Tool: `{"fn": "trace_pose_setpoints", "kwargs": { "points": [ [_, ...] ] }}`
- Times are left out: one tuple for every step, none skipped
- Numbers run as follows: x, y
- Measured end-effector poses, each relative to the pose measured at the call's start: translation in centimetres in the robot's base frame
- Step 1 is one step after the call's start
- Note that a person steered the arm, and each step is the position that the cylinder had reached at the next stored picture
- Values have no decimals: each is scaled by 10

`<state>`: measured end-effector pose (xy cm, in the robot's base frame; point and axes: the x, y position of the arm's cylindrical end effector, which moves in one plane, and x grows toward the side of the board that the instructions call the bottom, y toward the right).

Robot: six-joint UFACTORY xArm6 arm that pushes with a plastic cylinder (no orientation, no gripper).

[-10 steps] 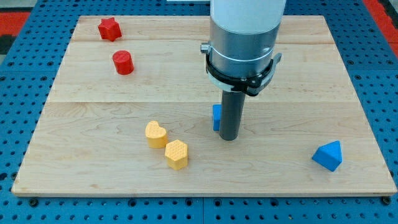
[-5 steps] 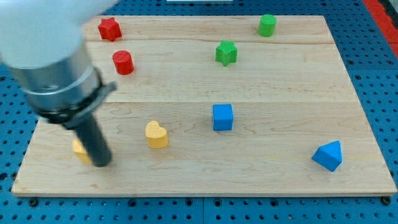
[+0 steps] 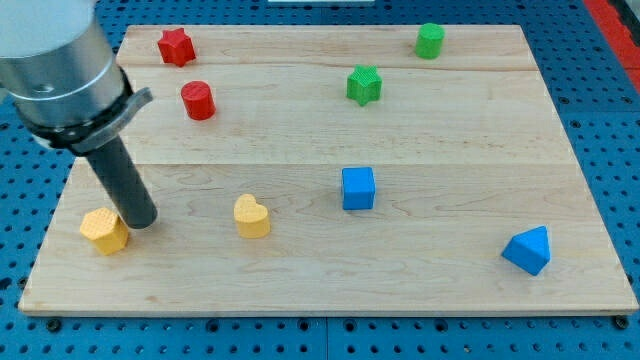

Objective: Move the yellow hexagon parallel bottom left to the yellow heart

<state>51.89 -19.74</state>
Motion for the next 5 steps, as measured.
{"fn": "trace_pose_setpoints", "kwargs": {
  "points": [
    [-8, -2],
    [-18, -33],
    [-17, -66],
    [6, -62],
    [25, -43]
  ]
}}
